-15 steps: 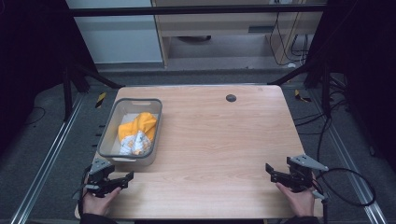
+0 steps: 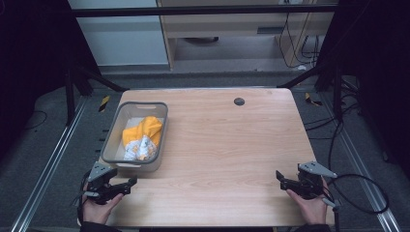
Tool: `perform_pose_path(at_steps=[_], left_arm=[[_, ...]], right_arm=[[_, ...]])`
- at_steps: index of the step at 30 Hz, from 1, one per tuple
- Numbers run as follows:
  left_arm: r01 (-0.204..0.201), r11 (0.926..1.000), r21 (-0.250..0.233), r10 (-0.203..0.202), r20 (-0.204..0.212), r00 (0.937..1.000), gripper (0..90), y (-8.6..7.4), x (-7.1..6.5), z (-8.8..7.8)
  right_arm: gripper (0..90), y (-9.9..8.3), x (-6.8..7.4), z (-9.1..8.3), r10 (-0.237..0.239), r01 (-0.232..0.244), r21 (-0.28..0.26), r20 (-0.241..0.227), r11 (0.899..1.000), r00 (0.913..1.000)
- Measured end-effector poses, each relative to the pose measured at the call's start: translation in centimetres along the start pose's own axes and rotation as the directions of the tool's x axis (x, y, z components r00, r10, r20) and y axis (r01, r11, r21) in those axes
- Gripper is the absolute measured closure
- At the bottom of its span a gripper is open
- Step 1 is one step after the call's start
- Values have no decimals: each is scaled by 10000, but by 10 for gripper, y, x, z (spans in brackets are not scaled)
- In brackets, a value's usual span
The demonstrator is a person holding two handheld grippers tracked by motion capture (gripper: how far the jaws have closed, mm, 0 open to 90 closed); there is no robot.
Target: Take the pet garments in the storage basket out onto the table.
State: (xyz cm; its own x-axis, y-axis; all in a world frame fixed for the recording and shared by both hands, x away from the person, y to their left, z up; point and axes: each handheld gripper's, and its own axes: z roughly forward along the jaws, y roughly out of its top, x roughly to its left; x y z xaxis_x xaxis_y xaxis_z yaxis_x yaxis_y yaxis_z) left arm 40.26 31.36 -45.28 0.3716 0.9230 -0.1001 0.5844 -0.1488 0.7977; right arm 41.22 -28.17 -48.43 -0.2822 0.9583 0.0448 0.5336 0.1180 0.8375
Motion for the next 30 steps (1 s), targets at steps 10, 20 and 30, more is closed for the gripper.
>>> perform_pose_path(at_steps=[10,20,30], left_arm=[[-31,9990,-450,37,129,9999,156,10,-4,-9],[-31,9971,-755,47,217,9998,157,20,-6,-18],[-133,9946,-1034,156,215,9996,157,37,-3,-28]], right_arm=[[123,0,1,0,-42,42,83,31,10000,10000],[120,-1,1,1,-150,150,195,25,9997,9999],[114,-2,2,3,-120,120,316,5,9994,9999]])
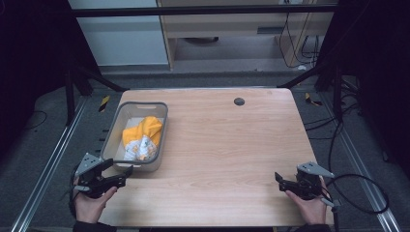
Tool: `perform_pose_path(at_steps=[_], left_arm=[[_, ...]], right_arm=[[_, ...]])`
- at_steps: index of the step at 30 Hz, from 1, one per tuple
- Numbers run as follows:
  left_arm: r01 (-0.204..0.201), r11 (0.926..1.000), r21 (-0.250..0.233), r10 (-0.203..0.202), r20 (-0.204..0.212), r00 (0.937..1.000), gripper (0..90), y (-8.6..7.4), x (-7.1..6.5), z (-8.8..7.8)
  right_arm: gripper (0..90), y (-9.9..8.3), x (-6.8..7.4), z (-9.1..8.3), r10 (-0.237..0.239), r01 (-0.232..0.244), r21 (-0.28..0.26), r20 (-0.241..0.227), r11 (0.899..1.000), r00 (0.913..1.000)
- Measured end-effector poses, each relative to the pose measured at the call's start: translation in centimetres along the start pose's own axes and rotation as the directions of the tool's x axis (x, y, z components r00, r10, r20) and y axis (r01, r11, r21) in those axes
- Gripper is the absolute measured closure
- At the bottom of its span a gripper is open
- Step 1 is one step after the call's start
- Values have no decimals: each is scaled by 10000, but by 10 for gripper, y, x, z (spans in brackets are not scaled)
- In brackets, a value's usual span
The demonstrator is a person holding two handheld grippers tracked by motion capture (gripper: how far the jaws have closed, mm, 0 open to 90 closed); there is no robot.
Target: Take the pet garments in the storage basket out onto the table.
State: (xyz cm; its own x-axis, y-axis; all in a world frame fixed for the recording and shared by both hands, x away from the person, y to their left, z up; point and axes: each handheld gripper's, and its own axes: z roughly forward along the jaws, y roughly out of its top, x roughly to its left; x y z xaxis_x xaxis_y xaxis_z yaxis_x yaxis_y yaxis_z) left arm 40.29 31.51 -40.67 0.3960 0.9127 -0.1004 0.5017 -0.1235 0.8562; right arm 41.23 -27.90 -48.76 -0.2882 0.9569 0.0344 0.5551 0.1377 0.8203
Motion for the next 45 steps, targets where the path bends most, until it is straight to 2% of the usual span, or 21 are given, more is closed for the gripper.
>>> perform_pose_path(at_steps=[5,12,23,35,45], left_arm=[[-77,9996,-270,76,-60,10000,157,11,3,-6],[-189,9992,-339,187,-72,9998,157,21,3,-7],[-412,9987,-304,411,-28,9991,159,38,4,3],[-426,9989,-212,427,62,9991,162,50,7,13],[-507,9987,101,508,-43,9987,166,63,14,25]], right_arm=[[110,0,0,0,21,-21,61,24,10000,10000],[108,0,-2,1,79,-80,124,66,9999,9999],[111,1,-3,1,59,-59,46,114,10000,9999],[110,1,-3,1,61,-62,59,88,10000,9999],[112,0,-3,2,-16,16,105,34,9999,10000]])
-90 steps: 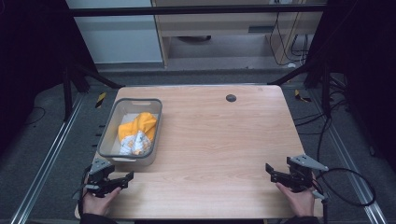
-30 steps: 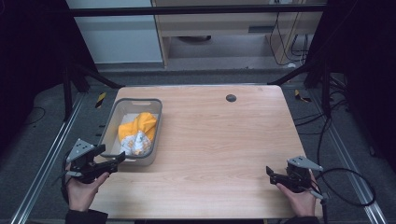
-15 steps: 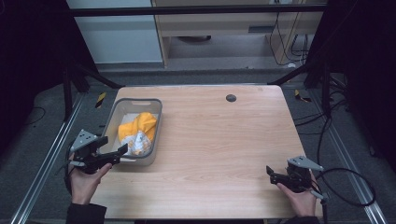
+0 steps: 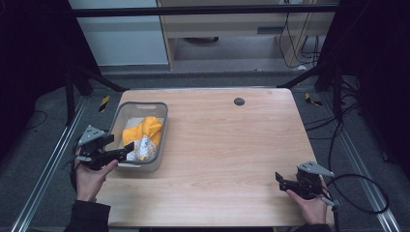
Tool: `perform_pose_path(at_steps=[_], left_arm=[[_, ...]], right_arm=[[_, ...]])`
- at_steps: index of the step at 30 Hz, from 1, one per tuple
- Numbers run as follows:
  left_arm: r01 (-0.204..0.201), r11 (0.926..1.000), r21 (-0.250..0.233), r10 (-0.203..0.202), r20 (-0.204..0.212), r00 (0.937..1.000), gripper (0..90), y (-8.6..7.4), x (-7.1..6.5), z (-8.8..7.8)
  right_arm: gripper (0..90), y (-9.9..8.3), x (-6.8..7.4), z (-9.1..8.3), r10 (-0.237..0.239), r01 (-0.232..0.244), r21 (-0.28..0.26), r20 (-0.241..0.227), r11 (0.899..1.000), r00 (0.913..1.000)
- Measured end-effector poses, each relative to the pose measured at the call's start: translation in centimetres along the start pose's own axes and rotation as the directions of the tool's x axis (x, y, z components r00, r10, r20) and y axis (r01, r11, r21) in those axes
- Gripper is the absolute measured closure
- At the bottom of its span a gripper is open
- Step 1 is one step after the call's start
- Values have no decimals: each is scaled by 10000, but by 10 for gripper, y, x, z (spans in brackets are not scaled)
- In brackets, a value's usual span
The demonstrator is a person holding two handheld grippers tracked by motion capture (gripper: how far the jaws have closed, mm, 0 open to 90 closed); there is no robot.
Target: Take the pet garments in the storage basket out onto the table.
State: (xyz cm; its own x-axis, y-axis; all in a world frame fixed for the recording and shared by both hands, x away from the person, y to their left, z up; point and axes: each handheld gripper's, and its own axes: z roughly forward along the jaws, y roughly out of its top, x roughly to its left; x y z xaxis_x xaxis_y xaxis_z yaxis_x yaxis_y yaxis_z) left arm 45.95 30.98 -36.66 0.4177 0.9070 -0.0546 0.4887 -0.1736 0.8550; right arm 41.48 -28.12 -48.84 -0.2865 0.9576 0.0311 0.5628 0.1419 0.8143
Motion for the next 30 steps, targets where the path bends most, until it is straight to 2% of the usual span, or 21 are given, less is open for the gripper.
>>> perform_pose_path(at_steps=[13,25,30], left_arm=[[83,9992,385,-79,-116,9999,174,8,3,23],[-47,9969,786,56,-108,9999,182,16,2,38],[-122,9937,1111,132,-84,9999,184,17,1,46]], right_arm=[[113,0,0,1,-17,18,46,-49,10000,10000],[113,0,0,1,2,-1,73,-84,10000,10000],[113,0,0,2,-26,27,97,-94,9999,10000]])
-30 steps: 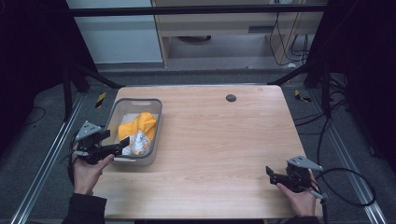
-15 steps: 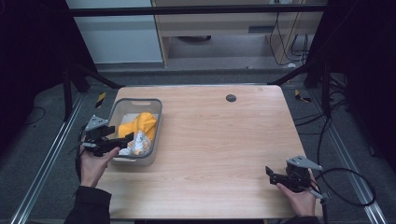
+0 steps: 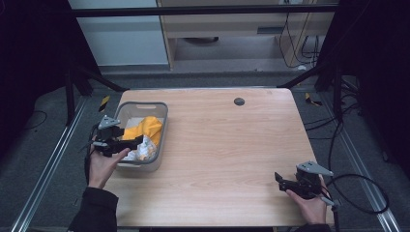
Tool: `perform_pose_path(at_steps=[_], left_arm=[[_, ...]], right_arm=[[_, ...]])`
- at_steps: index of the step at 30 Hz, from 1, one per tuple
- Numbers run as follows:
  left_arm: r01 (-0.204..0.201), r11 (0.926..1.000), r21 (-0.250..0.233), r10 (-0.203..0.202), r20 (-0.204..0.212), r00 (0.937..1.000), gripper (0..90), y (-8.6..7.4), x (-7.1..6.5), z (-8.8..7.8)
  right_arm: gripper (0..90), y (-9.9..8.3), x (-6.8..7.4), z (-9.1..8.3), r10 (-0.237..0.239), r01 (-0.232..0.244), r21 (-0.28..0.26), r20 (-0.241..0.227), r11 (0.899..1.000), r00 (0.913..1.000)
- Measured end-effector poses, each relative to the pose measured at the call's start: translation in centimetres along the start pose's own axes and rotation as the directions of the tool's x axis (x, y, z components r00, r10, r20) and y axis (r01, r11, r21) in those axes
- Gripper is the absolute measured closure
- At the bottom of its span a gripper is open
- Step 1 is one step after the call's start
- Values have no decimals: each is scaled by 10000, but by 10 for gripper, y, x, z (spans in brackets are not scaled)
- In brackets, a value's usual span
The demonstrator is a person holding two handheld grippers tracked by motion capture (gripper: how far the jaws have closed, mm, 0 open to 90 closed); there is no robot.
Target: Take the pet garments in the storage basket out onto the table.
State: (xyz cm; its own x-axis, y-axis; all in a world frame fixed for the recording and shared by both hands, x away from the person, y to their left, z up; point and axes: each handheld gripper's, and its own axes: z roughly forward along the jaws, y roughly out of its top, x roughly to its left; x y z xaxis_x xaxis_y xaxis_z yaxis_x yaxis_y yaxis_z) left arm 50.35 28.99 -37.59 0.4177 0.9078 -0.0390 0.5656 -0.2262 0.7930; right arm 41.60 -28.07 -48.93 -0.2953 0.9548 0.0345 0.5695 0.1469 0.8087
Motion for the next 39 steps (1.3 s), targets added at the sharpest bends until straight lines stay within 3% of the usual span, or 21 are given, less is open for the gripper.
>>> perform_pose_path(at_steps=[20,34,39], left_arm=[[-193,9963,837,183,120,9998,197,12,-3,18],[-317,9847,1715,298,138,9995,253,10,-2,32],[-182,9783,2063,151,167,9997,273,9,-1,37]], right_arm=[[113,0,0,1,20,-20,76,-106,10000,9999],[115,0,1,1,38,-36,146,-146,9999,9999],[118,0,1,1,64,-60,170,-187,9998,9998]])
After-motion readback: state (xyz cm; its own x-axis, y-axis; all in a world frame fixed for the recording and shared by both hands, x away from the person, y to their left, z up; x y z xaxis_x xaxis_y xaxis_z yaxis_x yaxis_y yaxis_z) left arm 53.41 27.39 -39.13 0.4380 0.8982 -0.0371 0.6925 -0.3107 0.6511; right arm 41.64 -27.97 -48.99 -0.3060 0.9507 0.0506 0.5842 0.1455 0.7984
